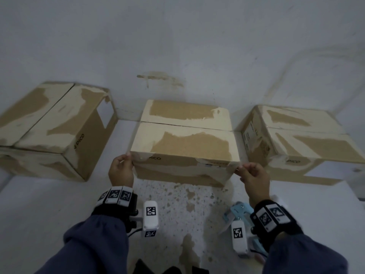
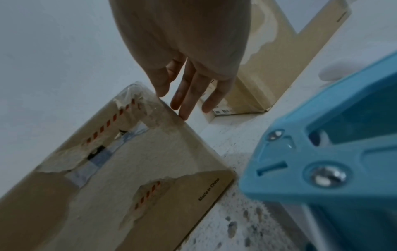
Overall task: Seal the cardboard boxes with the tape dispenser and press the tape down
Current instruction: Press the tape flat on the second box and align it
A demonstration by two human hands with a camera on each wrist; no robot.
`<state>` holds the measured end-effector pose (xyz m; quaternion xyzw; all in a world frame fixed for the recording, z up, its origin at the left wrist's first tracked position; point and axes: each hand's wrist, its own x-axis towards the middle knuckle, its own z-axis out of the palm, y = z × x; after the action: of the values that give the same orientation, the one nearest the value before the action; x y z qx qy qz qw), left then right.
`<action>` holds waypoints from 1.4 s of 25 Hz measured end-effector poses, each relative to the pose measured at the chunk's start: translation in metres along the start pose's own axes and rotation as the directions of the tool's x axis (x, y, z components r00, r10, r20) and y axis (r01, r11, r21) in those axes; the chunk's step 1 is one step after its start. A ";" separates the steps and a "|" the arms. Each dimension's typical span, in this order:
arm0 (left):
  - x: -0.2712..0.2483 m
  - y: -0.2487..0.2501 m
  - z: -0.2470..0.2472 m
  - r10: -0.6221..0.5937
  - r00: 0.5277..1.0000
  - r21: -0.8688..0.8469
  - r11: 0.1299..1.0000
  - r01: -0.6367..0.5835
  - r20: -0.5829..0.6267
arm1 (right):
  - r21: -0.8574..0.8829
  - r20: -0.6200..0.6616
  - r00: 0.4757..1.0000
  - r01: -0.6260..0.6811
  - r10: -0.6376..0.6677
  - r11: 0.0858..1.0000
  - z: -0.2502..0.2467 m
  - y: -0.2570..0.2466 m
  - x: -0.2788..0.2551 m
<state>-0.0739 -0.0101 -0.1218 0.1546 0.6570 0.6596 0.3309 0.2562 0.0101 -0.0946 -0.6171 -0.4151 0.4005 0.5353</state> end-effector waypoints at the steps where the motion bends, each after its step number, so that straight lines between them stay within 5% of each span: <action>1: -0.002 0.001 0.001 0.010 1.000 -0.004 1.000 -0.010 -0.003 | -0.002 -0.010 1.000 0.023 -0.023 1.000 0.001 0.000 -0.001; 8: -0.020 0.027 0.008 -0.038 0.997 -0.022 0.999 0.036 -0.070 | -0.054 -0.063 0.998 0.019 -0.022 0.998 0.010 -0.004 -0.003; 12: -0.035 0.040 0.017 0.063 0.996 0.205 0.978 -0.048 -0.066 | -0.103 -0.107 0.993 0.032 -0.043 0.994 0.017 -0.012 -0.010; 18: -0.038 0.035 0.022 0.199 0.980 0.276 0.943 -0.186 -0.019 | -0.331 -0.146 0.981 0.073 -0.128 0.941 0.035 -0.013 -0.027; 26: -0.040 0.021 0.016 0.184 0.979 0.187 0.962 -0.198 0.089 | -0.267 0.053 0.986 0.165 -0.157 0.949 0.011 -0.007 -0.018; 31: -0.032 0.013 0.007 0.248 0.949 0.294 0.908 -0.297 0.194 | -0.328 0.065 0.968 0.249 -0.241 0.911 0.006 -0.003 -0.002; 35: -0.024 0.007 0.004 0.222 0.952 0.176 0.949 -0.261 0.212 | -0.254 0.100 0.975 0.216 -0.197 0.943 0.000 0.005 0.004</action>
<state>-0.0550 -0.0222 -0.1094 0.3289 0.6621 0.6073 0.2909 0.2579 0.0134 -0.1000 -0.6207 -0.5461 0.3059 0.4722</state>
